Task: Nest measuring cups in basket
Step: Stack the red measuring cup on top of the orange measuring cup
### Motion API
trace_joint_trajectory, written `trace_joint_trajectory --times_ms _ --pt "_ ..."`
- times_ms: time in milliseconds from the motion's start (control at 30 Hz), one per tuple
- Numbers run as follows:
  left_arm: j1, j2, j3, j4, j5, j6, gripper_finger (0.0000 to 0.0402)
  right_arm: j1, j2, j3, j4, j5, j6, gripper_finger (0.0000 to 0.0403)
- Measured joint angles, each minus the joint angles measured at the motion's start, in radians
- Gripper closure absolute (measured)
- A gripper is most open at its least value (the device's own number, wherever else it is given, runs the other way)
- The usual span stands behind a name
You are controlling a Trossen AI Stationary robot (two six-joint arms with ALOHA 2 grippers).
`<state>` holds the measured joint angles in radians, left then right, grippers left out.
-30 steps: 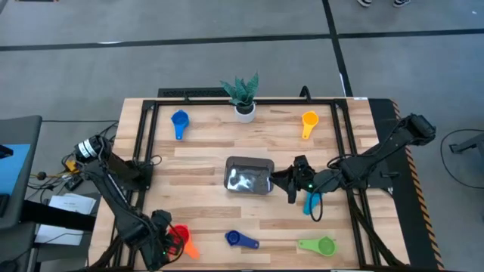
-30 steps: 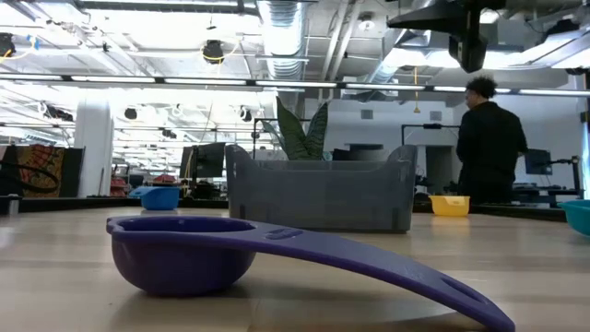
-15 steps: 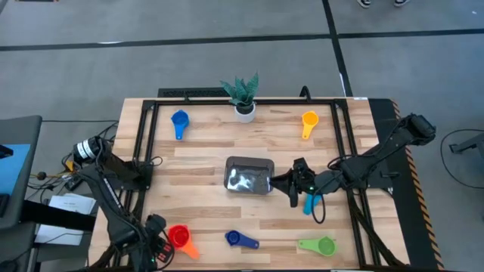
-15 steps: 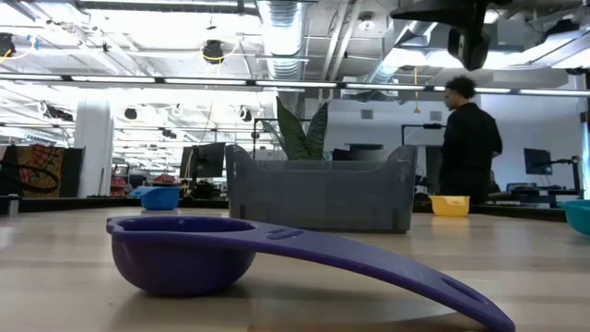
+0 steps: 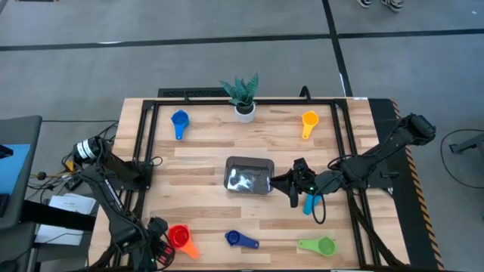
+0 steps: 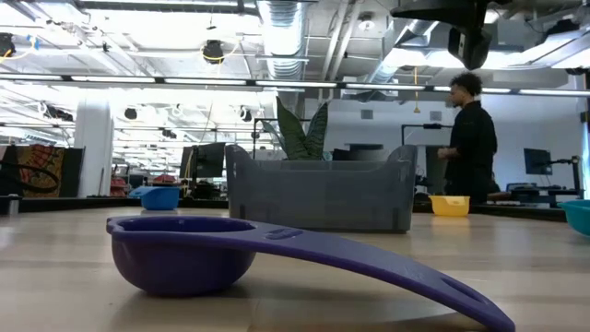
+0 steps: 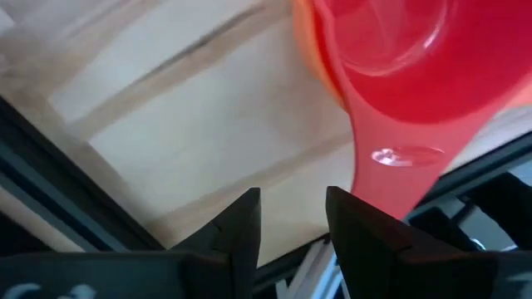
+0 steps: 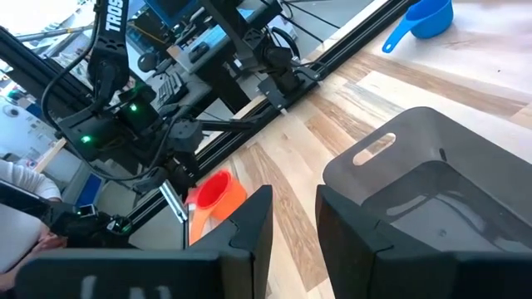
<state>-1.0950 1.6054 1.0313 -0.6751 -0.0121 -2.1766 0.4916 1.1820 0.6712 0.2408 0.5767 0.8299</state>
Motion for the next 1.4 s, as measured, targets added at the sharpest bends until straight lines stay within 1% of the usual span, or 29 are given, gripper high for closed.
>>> trace_joint_trajectory --times_ms 167,300,500,567,667,767,900,1000,1133,1267,1400 --pt "0.003 0.0 0.0 0.042 -0.002 -0.004 0.0277 0.0 0.0 0.0 0.0 0.0 -0.002 0.0284" --pt "0.02 0.0 0.0 0.046 -0.009 -0.007 0.0277 0.0 0.0 0.0 0.0 0.0 -0.015 0.0284" --pt "0.065 0.0 0.0 0.092 -0.107 0.022 0.0277 0.015 0.0 0.0 -0.001 0.0 -0.019 0.0284" --pt "0.075 0.0 0.0 0.103 -0.124 0.035 0.0277 0.027 0.006 0.0 0.001 0.0 -0.018 0.0284" --pt "0.078 0.0 0.0 0.082 -0.099 0.02 0.0277 0.046 0.024 0.001 -0.005 -0.001 0.005 0.0284" --pt "0.056 0.0 0.0 0.091 -0.064 -0.013 0.0277 0.066 0.054 0.01 0.0 0.0 0.016 0.0284" --pt "0.032 0.0 0.018 0.109 -0.035 -0.024 0.0277 0.09 0.121 0.06 0.002 0.0 0.018 0.0284" --pt "0.031 0.003 0.02 0.133 -0.055 -0.024 0.0277 0.1 0.195 0.114 -0.002 -0.001 0.008 0.0284" --pt "0.049 0.064 0.02 0.158 -0.054 -0.02 0.0277 0.1 0.309 0.205 -0.001 -0.009 -0.029 0.0284" --pt "0.053 0.117 0.02 0.177 0.002 -0.027 0.0277 0.076 0.416 0.308 -0.003 -0.086 -0.071 0.0284" --pt "0.052 0.128 0.02 0.192 -0.003 -0.028 0.0277 0.046 0.512 0.417 -0.018 -0.169 -0.121 0.0284"
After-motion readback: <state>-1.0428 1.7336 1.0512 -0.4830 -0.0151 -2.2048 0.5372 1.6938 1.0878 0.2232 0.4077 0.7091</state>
